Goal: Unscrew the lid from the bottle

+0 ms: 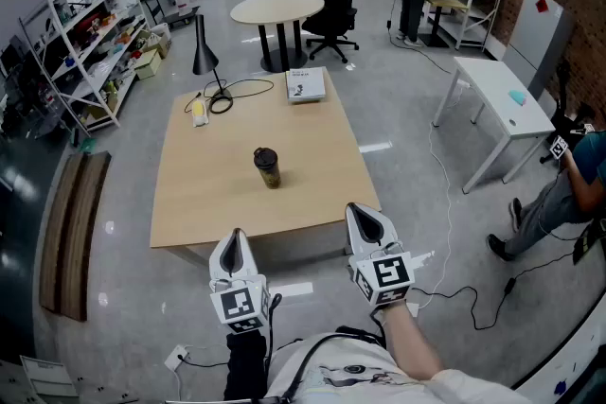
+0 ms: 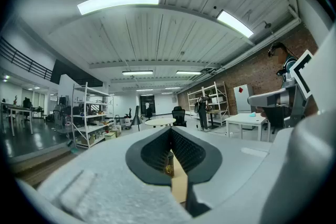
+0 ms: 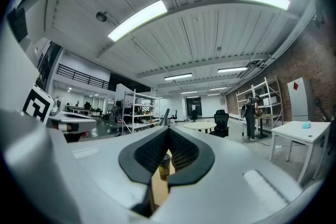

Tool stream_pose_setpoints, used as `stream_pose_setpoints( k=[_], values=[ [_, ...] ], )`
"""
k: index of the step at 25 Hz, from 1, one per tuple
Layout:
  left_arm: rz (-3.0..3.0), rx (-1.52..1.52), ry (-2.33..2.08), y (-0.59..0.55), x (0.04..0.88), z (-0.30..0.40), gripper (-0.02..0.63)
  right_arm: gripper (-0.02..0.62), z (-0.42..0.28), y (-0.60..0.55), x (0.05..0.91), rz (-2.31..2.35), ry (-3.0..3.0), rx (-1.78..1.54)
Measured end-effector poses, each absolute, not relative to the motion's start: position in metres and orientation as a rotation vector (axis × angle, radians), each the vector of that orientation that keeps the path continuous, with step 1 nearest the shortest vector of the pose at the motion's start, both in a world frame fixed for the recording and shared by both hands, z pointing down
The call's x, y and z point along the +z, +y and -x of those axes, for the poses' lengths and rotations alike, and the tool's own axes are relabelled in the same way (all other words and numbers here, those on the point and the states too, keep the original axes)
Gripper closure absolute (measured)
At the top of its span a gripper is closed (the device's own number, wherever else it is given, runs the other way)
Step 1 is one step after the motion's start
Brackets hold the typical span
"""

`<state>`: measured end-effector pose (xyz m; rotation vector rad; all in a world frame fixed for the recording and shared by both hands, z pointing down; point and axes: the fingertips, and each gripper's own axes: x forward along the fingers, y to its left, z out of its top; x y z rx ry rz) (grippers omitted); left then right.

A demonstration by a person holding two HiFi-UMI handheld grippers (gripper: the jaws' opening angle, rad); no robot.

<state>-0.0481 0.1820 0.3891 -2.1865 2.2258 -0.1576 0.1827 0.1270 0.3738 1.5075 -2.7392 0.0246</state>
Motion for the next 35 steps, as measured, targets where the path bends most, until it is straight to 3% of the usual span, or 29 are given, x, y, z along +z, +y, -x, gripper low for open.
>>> stream_pose_setpoints(
  k=[20, 30, 35],
  values=[
    [2.197, -0.198, 2.24, 0.19, 0.394, 0.017, 0.604, 0.589, -0.2, 0.141, 0.37, -1.422, -2.839, 0.016],
    [2.246, -0.329, 2.272, 0.174, 0.439, 0.015, 0.603, 0.589, -0.222, 0.136, 0.406, -1.38, -2.807, 0.154],
    [2.317, -0.376, 2.248, 0.139, 0.47, 0.034, 0.546, 0.589, -0.194, 0.105, 0.43, -1.347, -2.785, 0.204]
  ],
)
